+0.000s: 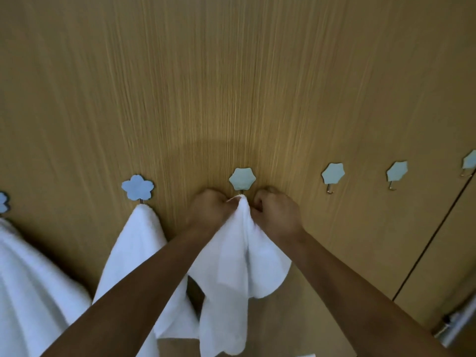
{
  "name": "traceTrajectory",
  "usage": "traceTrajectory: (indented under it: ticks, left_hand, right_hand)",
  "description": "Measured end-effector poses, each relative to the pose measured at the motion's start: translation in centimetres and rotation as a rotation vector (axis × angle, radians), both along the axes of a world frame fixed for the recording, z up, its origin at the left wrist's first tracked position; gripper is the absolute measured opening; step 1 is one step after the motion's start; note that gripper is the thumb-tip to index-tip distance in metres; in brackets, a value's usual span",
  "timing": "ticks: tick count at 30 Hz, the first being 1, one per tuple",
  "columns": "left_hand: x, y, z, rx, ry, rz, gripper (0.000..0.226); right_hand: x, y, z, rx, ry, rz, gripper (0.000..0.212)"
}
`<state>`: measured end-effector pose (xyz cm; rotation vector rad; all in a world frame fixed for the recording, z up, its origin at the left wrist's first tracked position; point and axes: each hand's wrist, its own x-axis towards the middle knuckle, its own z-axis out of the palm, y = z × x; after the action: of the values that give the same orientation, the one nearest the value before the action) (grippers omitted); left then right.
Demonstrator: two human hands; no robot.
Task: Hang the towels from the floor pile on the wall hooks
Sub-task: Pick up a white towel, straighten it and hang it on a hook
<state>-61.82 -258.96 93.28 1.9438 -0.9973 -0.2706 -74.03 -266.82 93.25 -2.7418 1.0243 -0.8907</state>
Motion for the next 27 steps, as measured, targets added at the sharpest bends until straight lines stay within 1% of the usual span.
traceTrajectory:
  ticks: [1, 2, 4, 5, 6, 7, 8, 9, 11, 13, 15, 16, 18, 20, 21, 23, 24, 27]
  left_hand:
    - [-0.3, 0.3, -0.2, -0.017, -0.135, 0.032, 0.039]
    - [-0.7, 0.4, -0.4, -0.036, -0.296, 0.059, 0.034]
    - [-1.2, 0.7, -1.0, -0.152, -0.574, 0.066, 0.016]
    - [-1.3, 0.8, -1.4, -0.188, -0.665, 0.044, 0.011]
    - [-1.1, 0.6, -2.0, -0.211, -0.725, 0.015, 0.013]
    - [-0.9, 0.5, -2.5, -0.219, -0.731, -0.039, 0.015]
    - [-0.9, 0.6, -2.9, -0.214, -0.677, -0.094, 0.015]
    - [-1.0, 0.9, -3.4, -0.219, -0.584, -0.114, 0.017]
    - [-1.7, 1.4, -4.4, -0.221, -0.391, -0.102, 0.027]
    - [-3.0, 2.0, -5.3, -0.186, -0.307, -0.151, 0.040]
    - [-4.2, 2.5, -5.9, -0.184, -0.253, -0.193, 0.050]
    - [-4.4, 2.5, -6.1, -0.196, -0.208, -0.197, 0.051]
    - [-3.9, 2.3, -6.2, -0.207, -0.067, -0.169, 0.039]
    - [-3.0, 2.2, -6.0, -0.225, 0.139, -0.150, 0.017]
    - [-2.6, 2.2, -5.9, -0.244, 0.274, -0.148, 0.013]
    - [-2.0, 2.2, -5.6, -0.287, 0.505, -0.128, 0.024]
    - [-1.8, 2.2, -5.4, -0.294, 0.557, -0.106, 0.026]
    - [-1.7, 2.2, -5.6, -0.276, 0.557, -0.125, 0.023]
  right_hand:
    - [0.2, 0.0, -0.3, 0.010, -0.031, 0.017, 0.027]
    - [0.3, -0.1, -0.6, 0.051, -0.060, 0.056, 0.020]
    - [0.3, 0.0, -0.9, 0.172, -0.118, 0.144, 0.017]
    - [0.1, 0.1, -1.0, 0.233, -0.142, 0.173, 0.017]
    - [-0.1, 0.2, -1.1, 0.295, -0.157, 0.195, 0.016]
    - [-0.3, 0.3, -1.1, 0.359, -0.163, 0.215, 0.015]
    - [-0.6, 0.3, -1.2, 0.422, -0.167, 0.236, 0.014]
    - [-0.7, 0.4, -1.3, 0.480, -0.178, 0.260, 0.015]
    - [-0.9, 0.6, -1.7, 0.604, -0.243, 0.295, 0.021]
    - [-1.0, 1.2, -1.8, 0.707, -0.277, 0.295, 0.024]
    - [-0.9, 1.7, -2.1, 0.736, -0.267, 0.303, 0.027]
    - [-0.8, 1.8, -2.3, 0.750, -0.278, 0.304, 0.029]
    - [-0.7, 1.7, -2.7, 0.824, -0.338, 0.293, 0.029]
    - [-0.7, 1.4, -3.0, 0.872, -0.363, 0.258, 0.029]
    - [-0.8, 1.3, -3.2, 0.887, -0.370, 0.238, 0.030]
    - [-0.9, 1.1, -3.4, 0.936, -0.402, 0.235, 0.025]
    - [-1.0, 1.2, -3.6, 0.963, -0.420, 0.246, 0.022]
    - [-1.0, 1.4, -4.2, 0.983, -0.464, 0.235, 0.027]
